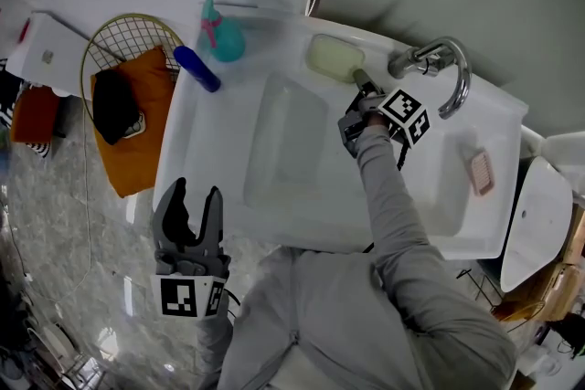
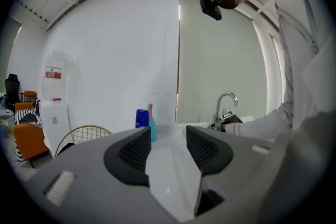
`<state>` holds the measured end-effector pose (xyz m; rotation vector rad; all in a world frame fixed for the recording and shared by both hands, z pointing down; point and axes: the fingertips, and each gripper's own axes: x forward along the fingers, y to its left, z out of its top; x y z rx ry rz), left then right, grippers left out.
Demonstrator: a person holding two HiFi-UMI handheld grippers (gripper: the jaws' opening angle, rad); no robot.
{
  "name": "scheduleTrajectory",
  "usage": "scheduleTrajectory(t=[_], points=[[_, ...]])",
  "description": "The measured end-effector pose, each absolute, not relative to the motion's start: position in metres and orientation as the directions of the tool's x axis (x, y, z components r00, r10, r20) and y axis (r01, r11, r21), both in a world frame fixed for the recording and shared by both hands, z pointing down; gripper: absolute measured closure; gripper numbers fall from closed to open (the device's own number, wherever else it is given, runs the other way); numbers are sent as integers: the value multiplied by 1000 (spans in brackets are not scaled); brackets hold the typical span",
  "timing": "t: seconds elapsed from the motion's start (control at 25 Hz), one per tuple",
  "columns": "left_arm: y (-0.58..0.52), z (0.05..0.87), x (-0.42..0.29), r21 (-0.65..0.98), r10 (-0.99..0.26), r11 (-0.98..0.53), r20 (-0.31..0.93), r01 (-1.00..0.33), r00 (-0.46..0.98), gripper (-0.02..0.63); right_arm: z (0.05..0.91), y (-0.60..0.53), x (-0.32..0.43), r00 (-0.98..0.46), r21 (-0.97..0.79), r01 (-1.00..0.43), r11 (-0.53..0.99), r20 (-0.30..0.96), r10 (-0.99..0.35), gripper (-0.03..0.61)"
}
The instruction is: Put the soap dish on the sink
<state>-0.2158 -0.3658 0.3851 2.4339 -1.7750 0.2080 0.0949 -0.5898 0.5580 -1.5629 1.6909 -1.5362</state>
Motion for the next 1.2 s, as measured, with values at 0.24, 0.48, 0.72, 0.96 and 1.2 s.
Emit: scheduleTrajectory(t=[0.24,0.48,0.72,0.96,1.2], points=[[-365,385,-216,15,-936,-306,181,-952,303,388,552,-595,97,-306,-873,-454,-180,342,-888,509],[-361,383,-218,13,-939,-296,179,-955,294,388,548,-597,100,-278,-856,-487,-172,339,-899,508],[-357,380,-220,10,-942,-289,176,-957,286,388,542,-597,108,-222,-812,-556,-175,348,-911,508],[-356,380,-221,7,-943,-288,173,-957,285,388,535,-599,111,-198,-793,-587,-162,334,-921,508],[-353,377,-219,3,-943,-293,165,-956,289,388,530,-594,109,-209,-797,-585,-149,326,-922,508]])
